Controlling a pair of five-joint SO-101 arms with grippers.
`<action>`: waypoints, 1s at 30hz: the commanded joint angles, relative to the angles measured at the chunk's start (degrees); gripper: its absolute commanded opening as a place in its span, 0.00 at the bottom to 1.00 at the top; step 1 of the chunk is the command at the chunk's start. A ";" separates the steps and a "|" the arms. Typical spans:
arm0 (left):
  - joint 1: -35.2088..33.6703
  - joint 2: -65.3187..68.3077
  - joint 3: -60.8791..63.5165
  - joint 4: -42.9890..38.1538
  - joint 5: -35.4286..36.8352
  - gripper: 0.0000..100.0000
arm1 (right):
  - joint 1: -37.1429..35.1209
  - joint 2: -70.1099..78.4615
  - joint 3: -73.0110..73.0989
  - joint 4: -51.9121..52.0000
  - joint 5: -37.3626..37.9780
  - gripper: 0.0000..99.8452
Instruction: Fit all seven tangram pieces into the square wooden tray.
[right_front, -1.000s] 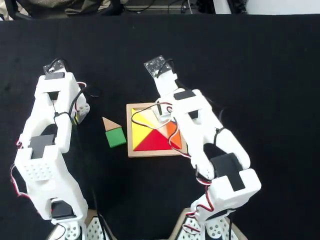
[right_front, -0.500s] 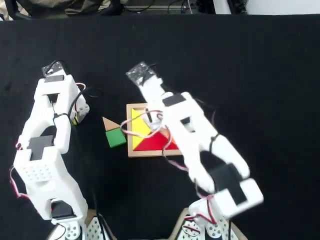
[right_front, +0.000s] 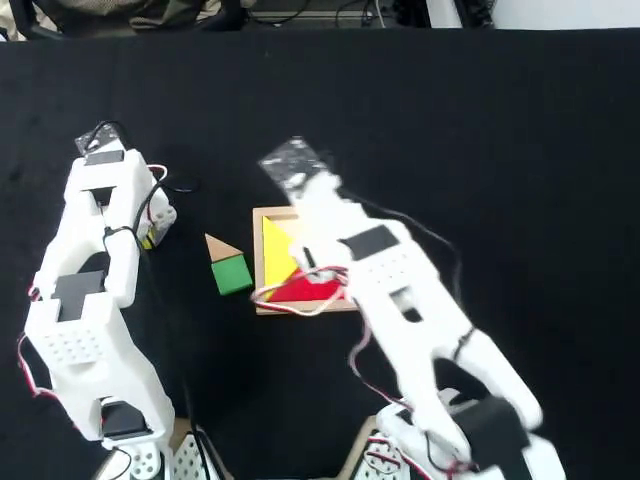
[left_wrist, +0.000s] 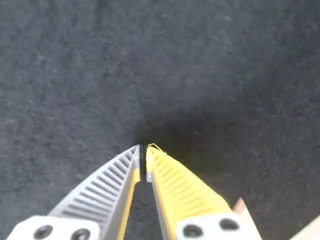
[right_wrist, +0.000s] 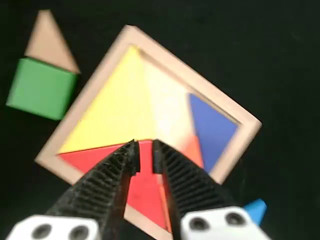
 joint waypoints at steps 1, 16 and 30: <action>-8.66 -2.81 0.22 -0.53 7.56 0.03 | -5.45 10.86 -16.57 5.45 0.70 0.09; -14.90 -2.81 -0.04 -0.88 10.37 0.03 | -15.74 53.85 -62.46 18.46 4.04 0.22; -14.90 -2.81 -0.04 -0.97 10.37 0.03 | -17.76 55.60 -69.58 25.76 3.34 0.20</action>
